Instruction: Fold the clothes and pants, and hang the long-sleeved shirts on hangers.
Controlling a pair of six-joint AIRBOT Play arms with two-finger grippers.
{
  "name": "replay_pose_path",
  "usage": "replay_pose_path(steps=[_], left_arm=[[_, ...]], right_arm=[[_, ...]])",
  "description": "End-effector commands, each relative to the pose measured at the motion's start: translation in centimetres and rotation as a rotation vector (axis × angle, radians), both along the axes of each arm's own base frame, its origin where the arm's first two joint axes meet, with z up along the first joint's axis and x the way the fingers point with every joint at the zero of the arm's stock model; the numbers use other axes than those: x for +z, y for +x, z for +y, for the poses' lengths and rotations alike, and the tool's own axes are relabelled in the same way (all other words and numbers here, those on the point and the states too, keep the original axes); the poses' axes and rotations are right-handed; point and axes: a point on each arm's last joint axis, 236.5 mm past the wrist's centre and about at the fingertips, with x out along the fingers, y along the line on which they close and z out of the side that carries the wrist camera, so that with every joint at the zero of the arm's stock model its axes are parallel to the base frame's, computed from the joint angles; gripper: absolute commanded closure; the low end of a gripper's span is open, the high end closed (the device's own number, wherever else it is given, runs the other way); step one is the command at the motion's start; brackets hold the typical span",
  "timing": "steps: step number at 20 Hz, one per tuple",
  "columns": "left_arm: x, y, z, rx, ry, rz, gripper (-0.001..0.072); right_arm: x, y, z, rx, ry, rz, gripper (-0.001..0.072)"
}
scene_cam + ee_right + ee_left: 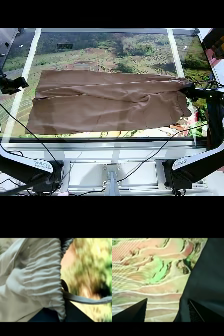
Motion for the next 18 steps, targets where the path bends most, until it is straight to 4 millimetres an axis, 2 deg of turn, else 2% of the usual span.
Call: replay_pose_path(steps=[1, 6, 10, 11, 13, 16, 18], left_arm=[[1.0, 0.8, -0.9, 0.013, -0.046, -0.047, 0.0127], [1.2, 1.2, -1.6, 0.013, -0.071, -0.060, 0.0127], [1.2, 1.4, -2.2, 0.000, -0.070, -0.059, 0.0127], [1.2, 1.4, -2.2, 0.000, -0.071, -0.059, 0.0121], [1.4, 1.3, -2.7, -0.002, -0.091, -0.057, 0.0121], [3.2, 1.0, -2.4, 0.000, -0.078, -0.078, 0.0121], [5.8, 0.4, -1.4, 0.019, -0.053, -0.120, 0.0123]], right_arm=[[-0.4, 1.5, -1.5, 0.014, -0.197, 0.035, 0.0682], [0.2, 3.7, -0.1, 0.064, -0.303, 0.006, 0.0682], [-0.7, 2.8, -1.9, 0.011, -0.362, 0.076, 0.0681], [-0.8, 2.6, -1.7, 0.020, -0.356, 0.086, 0.0598], [-0.4, 2.3, -1.1, 0.048, -0.334, 0.102, 0.0010], [1.9, 2.3, -1.3, 0.091, -0.322, 0.107, 0.0014], [4.7, 2.3, -2.2, 0.107, -0.310, 0.104, 0.0032]])
